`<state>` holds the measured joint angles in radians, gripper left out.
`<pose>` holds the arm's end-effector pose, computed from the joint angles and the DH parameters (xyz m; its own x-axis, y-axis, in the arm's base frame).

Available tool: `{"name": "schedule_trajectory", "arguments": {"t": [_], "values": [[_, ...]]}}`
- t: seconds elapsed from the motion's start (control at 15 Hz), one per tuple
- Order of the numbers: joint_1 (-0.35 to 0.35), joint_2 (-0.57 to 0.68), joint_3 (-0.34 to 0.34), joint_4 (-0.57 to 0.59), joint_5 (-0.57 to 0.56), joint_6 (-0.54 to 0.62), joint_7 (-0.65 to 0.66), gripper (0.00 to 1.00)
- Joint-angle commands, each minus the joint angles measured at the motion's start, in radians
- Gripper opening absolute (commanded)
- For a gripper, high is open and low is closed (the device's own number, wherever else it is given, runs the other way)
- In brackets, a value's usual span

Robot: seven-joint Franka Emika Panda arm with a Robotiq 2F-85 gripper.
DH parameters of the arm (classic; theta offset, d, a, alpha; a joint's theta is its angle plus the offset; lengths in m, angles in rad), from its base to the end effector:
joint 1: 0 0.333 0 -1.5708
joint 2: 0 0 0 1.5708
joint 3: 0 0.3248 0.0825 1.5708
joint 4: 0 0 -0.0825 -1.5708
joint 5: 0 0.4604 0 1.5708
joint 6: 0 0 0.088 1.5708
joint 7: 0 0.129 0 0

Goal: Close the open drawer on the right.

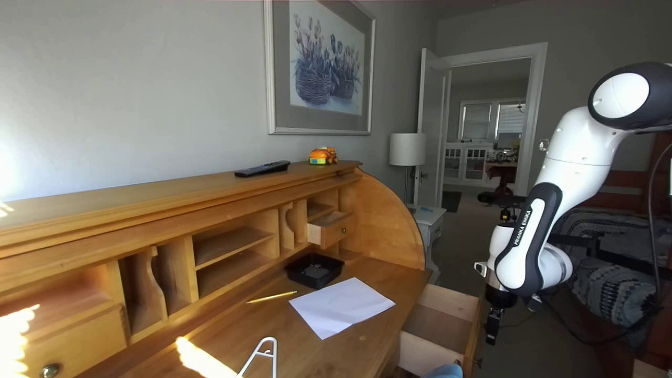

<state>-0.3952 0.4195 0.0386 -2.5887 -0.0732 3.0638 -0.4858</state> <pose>0.4207 -0.1471 0.0270 0.9789 0.1972 0.0529 0.1963 -0.9803 0.0212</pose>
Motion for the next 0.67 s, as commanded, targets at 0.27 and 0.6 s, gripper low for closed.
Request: {"name": "schedule_trajectory", "arguments": {"t": [0.27,0.6], "values": [[-0.012,0.01,0.008,0.006,-0.027,0.001,0.024,1.0],[-0.039,0.103,0.008,0.047,-0.051,0.053,-0.011,1.0]]}}
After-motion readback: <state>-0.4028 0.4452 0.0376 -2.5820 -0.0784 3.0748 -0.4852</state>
